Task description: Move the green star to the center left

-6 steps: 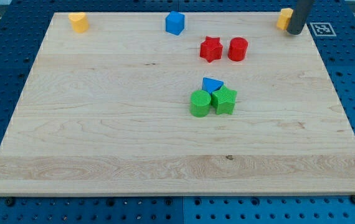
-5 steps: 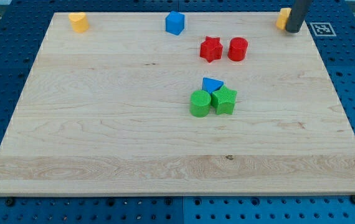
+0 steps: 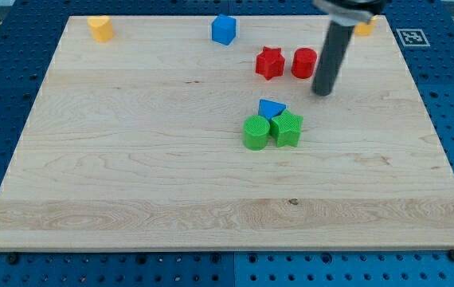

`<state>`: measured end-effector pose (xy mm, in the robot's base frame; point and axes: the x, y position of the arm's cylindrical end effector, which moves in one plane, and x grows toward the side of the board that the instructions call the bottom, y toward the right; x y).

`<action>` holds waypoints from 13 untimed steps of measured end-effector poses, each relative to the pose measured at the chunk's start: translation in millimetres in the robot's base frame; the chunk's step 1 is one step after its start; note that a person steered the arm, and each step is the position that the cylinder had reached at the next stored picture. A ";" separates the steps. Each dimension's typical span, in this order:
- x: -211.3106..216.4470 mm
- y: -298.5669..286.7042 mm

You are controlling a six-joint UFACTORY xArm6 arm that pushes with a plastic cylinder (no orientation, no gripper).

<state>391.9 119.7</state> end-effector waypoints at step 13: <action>175.8 -105.1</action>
<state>567.7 14.6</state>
